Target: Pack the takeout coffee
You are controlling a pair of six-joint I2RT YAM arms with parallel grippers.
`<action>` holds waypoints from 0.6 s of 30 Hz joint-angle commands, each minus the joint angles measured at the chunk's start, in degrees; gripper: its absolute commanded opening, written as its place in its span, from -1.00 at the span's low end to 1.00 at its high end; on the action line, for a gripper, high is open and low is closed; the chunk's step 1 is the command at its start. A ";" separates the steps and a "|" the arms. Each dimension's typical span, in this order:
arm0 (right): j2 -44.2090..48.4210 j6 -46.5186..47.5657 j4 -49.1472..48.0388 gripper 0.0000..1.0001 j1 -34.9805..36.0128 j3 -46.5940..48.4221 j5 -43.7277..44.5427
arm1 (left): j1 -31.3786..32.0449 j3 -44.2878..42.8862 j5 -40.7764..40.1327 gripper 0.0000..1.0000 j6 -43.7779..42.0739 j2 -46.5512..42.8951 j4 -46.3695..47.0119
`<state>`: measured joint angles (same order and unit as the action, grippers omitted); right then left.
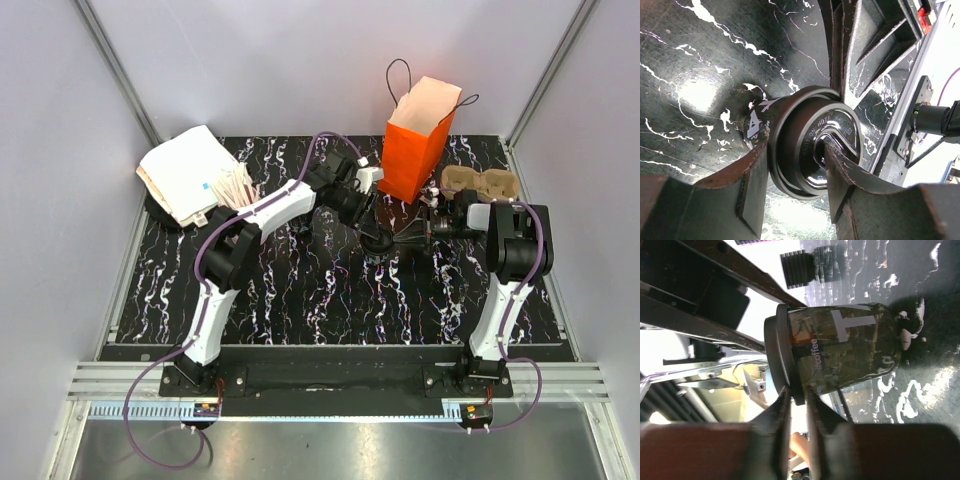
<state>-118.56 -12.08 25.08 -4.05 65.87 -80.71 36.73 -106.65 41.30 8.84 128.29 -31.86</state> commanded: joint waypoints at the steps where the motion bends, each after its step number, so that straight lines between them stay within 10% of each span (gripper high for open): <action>1: 3.32 2.15 -3.46 -0.39 4.76 0.93 11.81 | 3.70 5.40 -9.57 -0.95 -4.80 6.98 -2.95; 18: -0.79 -3.40 -8.29 -0.09 1.59 5.15 6.00 | 3.08 2.24 -8.25 -0.94 -5.41 6.80 -4.00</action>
<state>-117.23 -13.85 19.66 -3.22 69.97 -73.19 38.76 -106.96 41.67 8.58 128.68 -29.23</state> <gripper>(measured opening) 0.469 0.465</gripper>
